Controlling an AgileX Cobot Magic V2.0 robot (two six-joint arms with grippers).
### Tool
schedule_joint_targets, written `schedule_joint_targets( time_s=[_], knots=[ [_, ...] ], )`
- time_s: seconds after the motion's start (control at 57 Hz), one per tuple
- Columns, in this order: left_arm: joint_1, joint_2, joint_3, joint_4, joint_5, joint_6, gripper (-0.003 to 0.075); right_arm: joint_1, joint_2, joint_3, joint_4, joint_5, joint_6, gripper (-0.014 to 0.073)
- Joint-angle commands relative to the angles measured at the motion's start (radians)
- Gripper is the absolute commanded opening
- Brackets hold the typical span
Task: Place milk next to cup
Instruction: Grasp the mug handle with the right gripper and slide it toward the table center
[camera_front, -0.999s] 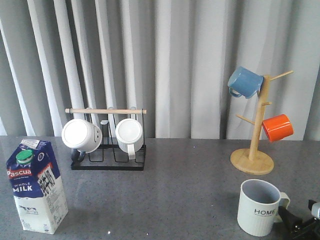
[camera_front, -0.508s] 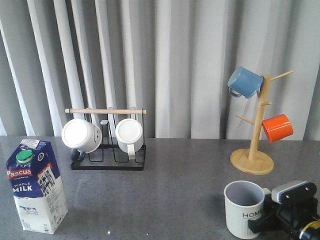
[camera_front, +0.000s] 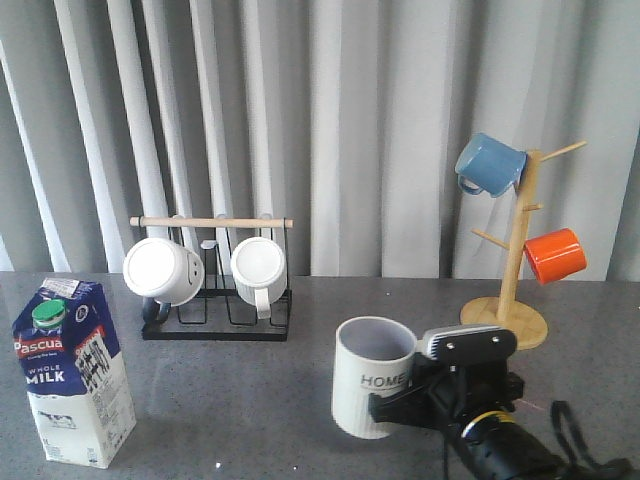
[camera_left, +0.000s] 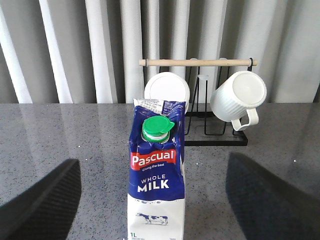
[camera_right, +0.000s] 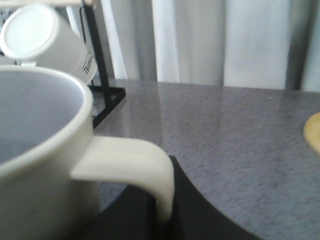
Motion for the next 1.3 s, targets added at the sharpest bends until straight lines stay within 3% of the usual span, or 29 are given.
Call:
schedule_joint_targets(
  time_s=[0.0, 0.158, 0.596, 1.017, 1.28],
  knots=[
    [-0.004, -0.003, -0.036, -0.008, -0.069, -0.01, 0.0576, 0.063, 0.004, -0.068, 0.153, -0.077, -0.144, -0.0004],
    [-0.004, -0.003, -0.036, -0.008, -0.069, -0.01, 0.0576, 0.116, 0.067, -0.118, 0.269, -0.089, -0.237, -0.0004],
    [-0.004, -0.003, -0.036, -0.008, -0.069, -0.01, 0.0576, 0.128, 0.104, -0.123, 0.299, -0.059, -0.3, 0.0024],
    [-0.004, -0.003, -0.036, -0.008, -0.069, -0.01, 0.0576, 0.128, 0.106, -0.117, 0.29, -0.002, -0.318, 0.0209],
    [-0.004, -0.003, -0.036, -0.008, -0.069, -0.01, 0.0576, 0.128, 0.077, -0.009, 0.251, -0.089, -0.284, 0.0275]
  ],
)
